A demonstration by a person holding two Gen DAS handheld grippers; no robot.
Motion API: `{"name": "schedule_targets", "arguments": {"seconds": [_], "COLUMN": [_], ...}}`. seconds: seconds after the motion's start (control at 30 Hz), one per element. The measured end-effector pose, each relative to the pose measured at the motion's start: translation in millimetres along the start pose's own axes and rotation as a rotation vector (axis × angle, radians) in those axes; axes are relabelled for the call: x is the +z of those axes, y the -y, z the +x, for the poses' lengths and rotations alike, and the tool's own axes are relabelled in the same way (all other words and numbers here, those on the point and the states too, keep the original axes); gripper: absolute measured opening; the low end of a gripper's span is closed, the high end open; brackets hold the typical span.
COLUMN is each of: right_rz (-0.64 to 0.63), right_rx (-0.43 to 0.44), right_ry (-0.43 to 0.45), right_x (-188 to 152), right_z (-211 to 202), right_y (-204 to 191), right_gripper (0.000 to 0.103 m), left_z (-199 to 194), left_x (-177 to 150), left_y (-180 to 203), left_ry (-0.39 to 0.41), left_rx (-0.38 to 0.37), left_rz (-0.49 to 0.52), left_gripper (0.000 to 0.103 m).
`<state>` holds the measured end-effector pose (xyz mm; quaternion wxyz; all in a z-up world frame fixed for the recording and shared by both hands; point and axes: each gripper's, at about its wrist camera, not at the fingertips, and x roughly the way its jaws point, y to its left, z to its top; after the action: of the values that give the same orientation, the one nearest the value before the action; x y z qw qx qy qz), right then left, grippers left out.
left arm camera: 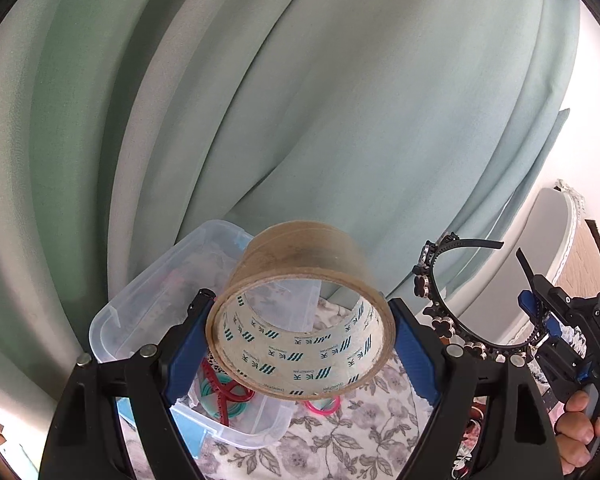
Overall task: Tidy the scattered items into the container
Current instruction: 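Carry the tape roll in the left tool and headband in the right tool over the box, then open both tools to drop the tape roll and headband into the box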
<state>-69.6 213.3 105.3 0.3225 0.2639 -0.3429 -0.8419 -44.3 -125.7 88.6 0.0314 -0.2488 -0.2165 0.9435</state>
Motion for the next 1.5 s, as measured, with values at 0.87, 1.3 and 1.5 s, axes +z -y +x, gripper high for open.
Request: {"name": "schedule_targets", "arguments": {"seconds": [0.87, 1.3, 1.5], "right_rz": [-0.038, -0.027, -0.035], "right_rx": [-0.054, -0.090, -0.111], "right_ry": [-0.177, -0.262, -0.303], "right_x": [-33, -48, -56], "right_z": [115, 169, 188], "right_y": [-13, -2, 2], "right_gripper": [0.018, 0.018, 0.018], "left_z": [23, 42, 52], "left_x": [11, 12, 13], "left_y": [-74, -79, -78], "left_ry": [-0.045, -0.085, -0.102], "left_rx": [0.055, 0.075, 0.093], "left_rz": [-0.120, -0.129, -0.129], "left_gripper": [0.086, 0.086, 0.086]}}
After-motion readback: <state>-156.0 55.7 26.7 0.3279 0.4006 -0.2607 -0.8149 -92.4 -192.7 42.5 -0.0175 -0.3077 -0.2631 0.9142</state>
